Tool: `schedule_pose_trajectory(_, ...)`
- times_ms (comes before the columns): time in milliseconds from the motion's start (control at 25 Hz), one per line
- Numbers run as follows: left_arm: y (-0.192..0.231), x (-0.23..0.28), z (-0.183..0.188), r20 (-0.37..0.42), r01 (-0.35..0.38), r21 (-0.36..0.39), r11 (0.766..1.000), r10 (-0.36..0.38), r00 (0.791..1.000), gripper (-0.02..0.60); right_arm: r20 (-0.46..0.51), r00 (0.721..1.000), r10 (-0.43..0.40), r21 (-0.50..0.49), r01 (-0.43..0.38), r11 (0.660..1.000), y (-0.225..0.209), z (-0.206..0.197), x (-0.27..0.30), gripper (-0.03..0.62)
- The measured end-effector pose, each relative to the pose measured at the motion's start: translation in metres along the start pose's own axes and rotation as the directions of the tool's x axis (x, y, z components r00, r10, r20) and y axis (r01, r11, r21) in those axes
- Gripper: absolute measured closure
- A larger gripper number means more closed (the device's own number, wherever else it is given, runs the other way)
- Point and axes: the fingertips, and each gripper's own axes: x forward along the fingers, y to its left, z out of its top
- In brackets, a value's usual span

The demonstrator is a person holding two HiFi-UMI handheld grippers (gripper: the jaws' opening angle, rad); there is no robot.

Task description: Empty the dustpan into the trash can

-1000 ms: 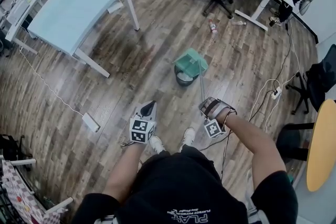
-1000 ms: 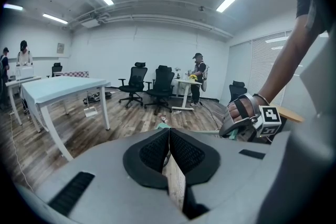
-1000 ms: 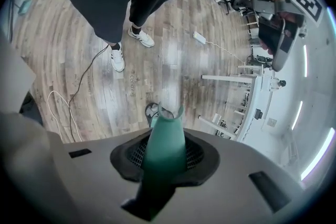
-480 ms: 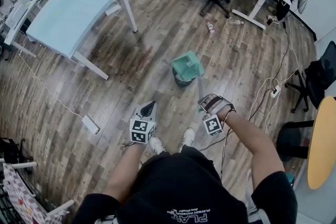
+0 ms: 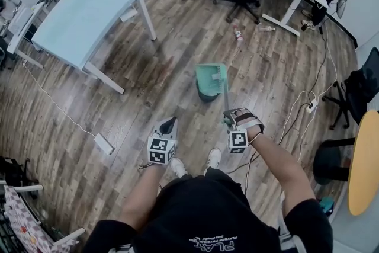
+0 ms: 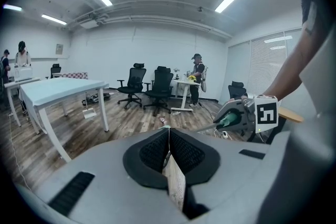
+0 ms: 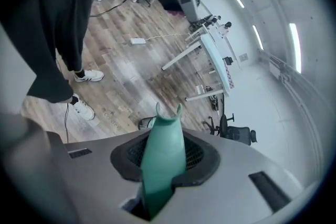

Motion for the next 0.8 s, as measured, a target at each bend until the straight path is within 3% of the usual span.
schedule_pose_trajectory(240,0.009,0.000,0.001,-0.005,-0.009,0.008,1.000,0.009,1.000,0.558,-0.030,0.997,-0.065,0.209,0.069,0.976,-0.021,-0.008,-0.004,0.494)
schedule_pose_trajectory(400,0.006,0.000,-0.006,-0.016,-0.007,0.012,1.000,0.007,1.000,0.558,-0.061,0.991,-0.117,0.387,0.131,0.913,-0.034,-0.021,-0.011,0.494)
schedule_pose_trajectory(600,0.004,0.002,-0.006,-0.019,0.008,0.027,1.000,-0.007,1.000,0.558,-0.100,0.981,-0.166,0.641,0.191,0.744,-0.050,-0.043,-0.015,0.493)
schedule_pose_trajectory(800,0.005,0.006,0.006,-0.005,0.005,0.043,0.999,-0.005,1.000,0.558,-0.106,0.977,-0.186,0.819,0.192,0.541,-0.058,-0.056,-0.023,0.490)
